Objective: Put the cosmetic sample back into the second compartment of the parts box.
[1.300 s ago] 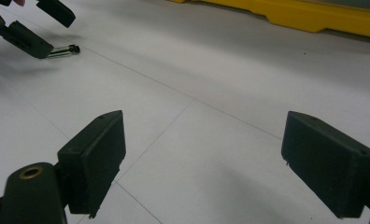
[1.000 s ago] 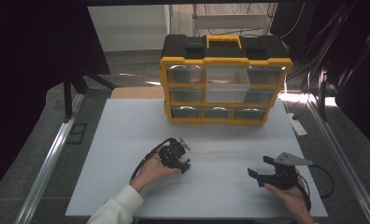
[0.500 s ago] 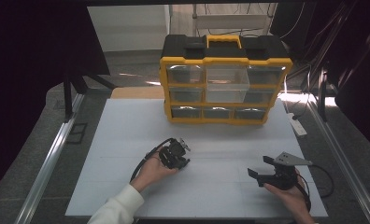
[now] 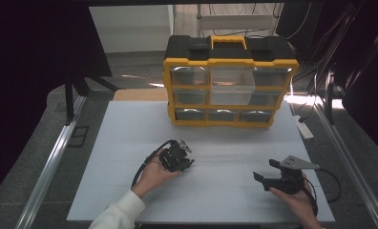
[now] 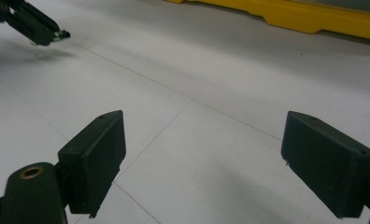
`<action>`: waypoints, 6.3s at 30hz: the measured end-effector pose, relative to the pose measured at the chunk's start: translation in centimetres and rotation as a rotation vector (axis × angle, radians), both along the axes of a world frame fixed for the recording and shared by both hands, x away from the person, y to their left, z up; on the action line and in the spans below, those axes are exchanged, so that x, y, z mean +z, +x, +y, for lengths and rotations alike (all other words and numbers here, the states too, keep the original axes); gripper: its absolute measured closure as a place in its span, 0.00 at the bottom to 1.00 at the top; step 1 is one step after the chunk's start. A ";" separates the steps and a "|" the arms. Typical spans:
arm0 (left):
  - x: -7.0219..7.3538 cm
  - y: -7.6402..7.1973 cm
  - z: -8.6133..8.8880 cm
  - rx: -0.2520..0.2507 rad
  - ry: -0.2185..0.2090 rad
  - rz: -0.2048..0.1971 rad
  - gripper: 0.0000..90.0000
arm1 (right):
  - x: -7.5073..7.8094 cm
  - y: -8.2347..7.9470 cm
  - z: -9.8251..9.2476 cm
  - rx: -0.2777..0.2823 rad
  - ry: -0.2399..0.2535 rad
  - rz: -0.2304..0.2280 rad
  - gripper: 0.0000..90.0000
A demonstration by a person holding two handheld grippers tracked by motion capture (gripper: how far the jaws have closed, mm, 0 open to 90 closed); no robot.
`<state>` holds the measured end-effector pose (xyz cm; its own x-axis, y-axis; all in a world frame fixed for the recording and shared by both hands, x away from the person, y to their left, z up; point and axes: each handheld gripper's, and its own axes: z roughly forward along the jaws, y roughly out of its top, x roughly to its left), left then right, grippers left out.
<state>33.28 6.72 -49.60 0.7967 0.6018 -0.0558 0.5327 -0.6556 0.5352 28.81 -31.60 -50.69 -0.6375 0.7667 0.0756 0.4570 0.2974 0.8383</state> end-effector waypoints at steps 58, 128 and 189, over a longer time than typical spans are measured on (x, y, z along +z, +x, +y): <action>7.7 -1.5 4.3 0.071 -0.294 -0.219 0.90 | 0.0 0.1 -0.1 -0.014 0.009 -0.009 0.16; 15.2 0.1 4.5 0.096 -0.565 -0.402 0.90 | -0.1 0.2 -0.1 -0.018 0.010 -0.011 0.16; 20.1 4.0 1.4 0.086 -0.605 -0.463 0.90 | -0.1 0.2 -0.1 -0.018 0.007 -0.010 0.16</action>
<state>37.24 8.11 -29.47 0.7710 0.6333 -0.0670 0.2022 -0.1437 0.9687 29.00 -31.68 -50.77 -0.6242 0.7777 0.0745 0.4540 0.2835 0.8447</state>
